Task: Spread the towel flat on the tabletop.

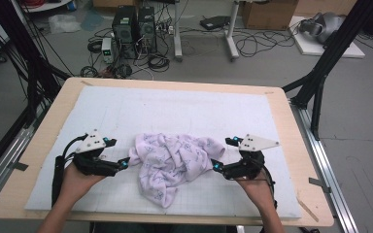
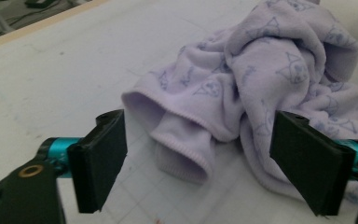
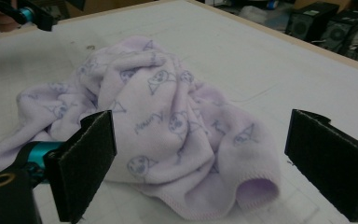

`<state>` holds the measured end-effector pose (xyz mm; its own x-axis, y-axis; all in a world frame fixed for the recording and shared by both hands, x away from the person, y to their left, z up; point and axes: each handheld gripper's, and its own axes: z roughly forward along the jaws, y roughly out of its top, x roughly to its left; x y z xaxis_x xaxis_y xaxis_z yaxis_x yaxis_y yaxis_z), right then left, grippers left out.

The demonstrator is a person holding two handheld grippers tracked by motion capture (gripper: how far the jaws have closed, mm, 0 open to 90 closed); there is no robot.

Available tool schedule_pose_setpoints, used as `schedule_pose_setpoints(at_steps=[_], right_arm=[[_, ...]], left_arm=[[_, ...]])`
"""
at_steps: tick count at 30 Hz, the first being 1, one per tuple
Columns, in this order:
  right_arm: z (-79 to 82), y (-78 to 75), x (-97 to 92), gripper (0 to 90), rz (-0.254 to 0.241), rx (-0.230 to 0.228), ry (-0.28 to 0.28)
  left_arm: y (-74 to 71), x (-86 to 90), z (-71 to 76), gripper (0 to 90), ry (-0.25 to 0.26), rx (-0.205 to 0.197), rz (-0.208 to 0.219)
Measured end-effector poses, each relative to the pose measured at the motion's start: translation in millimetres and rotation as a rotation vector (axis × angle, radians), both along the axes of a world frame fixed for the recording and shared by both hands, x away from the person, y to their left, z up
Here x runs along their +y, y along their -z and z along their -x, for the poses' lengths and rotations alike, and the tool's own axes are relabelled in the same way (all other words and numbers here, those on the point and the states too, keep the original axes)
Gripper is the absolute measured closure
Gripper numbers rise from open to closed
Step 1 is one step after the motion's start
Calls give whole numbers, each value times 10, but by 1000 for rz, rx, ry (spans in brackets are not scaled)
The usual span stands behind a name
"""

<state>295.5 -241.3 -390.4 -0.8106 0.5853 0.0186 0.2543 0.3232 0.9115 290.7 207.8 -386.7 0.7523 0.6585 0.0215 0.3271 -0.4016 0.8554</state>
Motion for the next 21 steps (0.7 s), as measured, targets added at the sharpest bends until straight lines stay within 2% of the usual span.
schedule_pose_setpoints(at_steps=[3, 4, 7, 8, 9, 10, 11, 13, 14, 15, 16, 19, 20, 21], right_arm=[[-54, 5, 68, 122, 0, 15, -24], [-101, 21, 141, 150, 6, 19, -54], [-143, 48, 222, 151, 21, 30, -68], [-185, 84, 288, 172, 33, 40, -80], [-185, 84, 288, 172, 33, 40, -80], [-204, 118, 349, 201, 46, 67, -103], [-198, 134, 376, 219, 51, 78, -107], [-193, 153, 402, 242, 54, 80, -120], [-174, 190, 458, 287, 68, 82, -142], [-174, 190, 458, 287, 68, 82, -142], [-163, 222, 521, 341, 91, 88, -165], [-147, 270, 604, 416, 130, 102, -188], [-144, 283, 626, 441, 148, 99, -193], [-144, 283, 626, 441, 148, 99, -193]], left_arm=[[21, -86, -65, 237, 15, 8, -1], [50, -177, -137, 250, 38, 21, -7], [90, -265, -206, 283, 54, 31, -12], [144, -345, -267, 297, 68, 42, -28], [144, -345, -267, 311, 68, 42, -28], [201, -408, -299, 328, 80, 55, -54], [201, -408, -299, 342, 80, 55, -54], [244, -457, -301, 360, 71, 55, -90], [275, -489, -307, 405, 77, 55, -96], [275, -489, -307, 418, 77, 55, -96], [309, -525, -313, 430, 75, 63, -118], [346, -559, -319, 488, 74, 72, -137], [378, -587, -323, 531, 84, 78, -162], [378, -587, -323, 579, 84, 78, -162]])
